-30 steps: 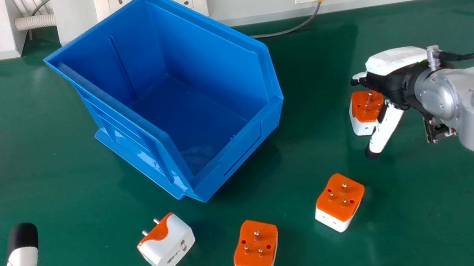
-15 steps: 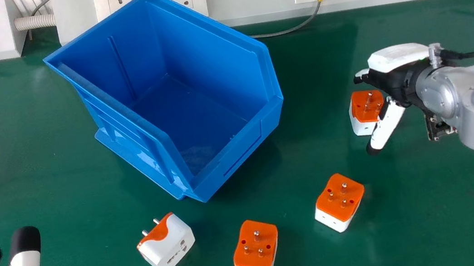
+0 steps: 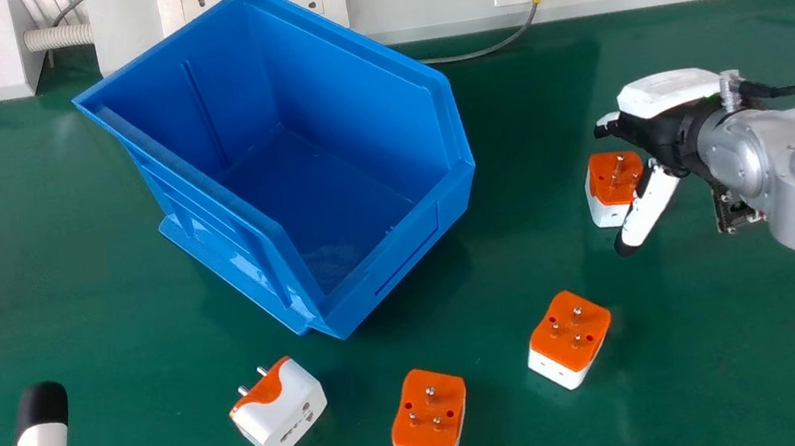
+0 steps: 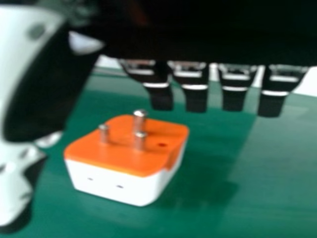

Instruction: Pick all objects and put in blue box

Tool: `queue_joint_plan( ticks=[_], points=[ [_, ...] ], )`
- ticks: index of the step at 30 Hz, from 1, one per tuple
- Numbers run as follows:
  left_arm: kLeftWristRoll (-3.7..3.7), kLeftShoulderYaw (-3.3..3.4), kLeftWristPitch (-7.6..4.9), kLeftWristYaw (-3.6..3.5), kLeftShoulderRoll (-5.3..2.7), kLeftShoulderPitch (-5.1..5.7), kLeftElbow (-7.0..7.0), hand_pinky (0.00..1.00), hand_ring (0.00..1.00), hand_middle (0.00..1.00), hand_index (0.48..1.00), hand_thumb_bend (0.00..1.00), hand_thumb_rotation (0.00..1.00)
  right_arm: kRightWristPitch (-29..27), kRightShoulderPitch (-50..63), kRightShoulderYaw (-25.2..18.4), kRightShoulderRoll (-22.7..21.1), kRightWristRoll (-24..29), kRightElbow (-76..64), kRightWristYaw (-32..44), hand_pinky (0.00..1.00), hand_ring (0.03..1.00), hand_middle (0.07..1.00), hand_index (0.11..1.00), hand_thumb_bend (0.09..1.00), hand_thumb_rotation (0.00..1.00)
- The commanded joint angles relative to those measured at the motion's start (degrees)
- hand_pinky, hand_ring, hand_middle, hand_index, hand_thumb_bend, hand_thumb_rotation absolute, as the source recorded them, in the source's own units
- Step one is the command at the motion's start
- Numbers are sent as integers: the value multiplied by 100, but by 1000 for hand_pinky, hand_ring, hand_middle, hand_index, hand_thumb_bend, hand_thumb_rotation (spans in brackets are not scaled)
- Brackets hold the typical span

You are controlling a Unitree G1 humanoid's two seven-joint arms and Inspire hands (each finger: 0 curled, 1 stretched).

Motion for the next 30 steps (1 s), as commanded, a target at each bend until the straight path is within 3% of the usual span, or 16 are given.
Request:
queue_joint_plan(
  ticks=[1,7,15,19,23,24,27,30],
  points=[
    [-38,54,-121,24,1,90,-195,961,989,954,945,714,824,41,-280,-44,-36,39,1,-95,880,931,919,894,713,308],
    [-68,54,-153,25,-9,118,-211,945,983,949,947,719,818,65,-277,-35,-13,28,1,-116,849,908,903,878,709,296],
    [0,60,-156,29,-14,170,-264,922,976,945,949,715,811,66,-278,102,-10,-123,12,-225,765,849,861,830,701,293],
    [-4,67,-167,7,-6,193,-258,900,970,943,951,713,809,69,-281,152,-10,-169,11,-303,608,729,749,719,688,291],
    [-1,70,-174,2,-13,232,-274,898,970,943,951,712,809,58,-262,158,-8,-180,-6,-412,525,645,669,660,650,263],
    [16,70,-172,7,-14,236,-275,897,970,943,952,713,809,55,-253,161,-13,-185,-21,-442,459,571,599,622,623,241],
    [46,75,-159,22,-11,244,-275,897,970,943,952,714,809,41,-218,160,-23,-197,-46,-569,398,503,535,591,600,223],
    [40,96,-141,30,-17,274,-326,897,969,942,953,716,811,45,-185,204,-2,-258,-30,-710,267,357,394,531,557,186]
  ],
)
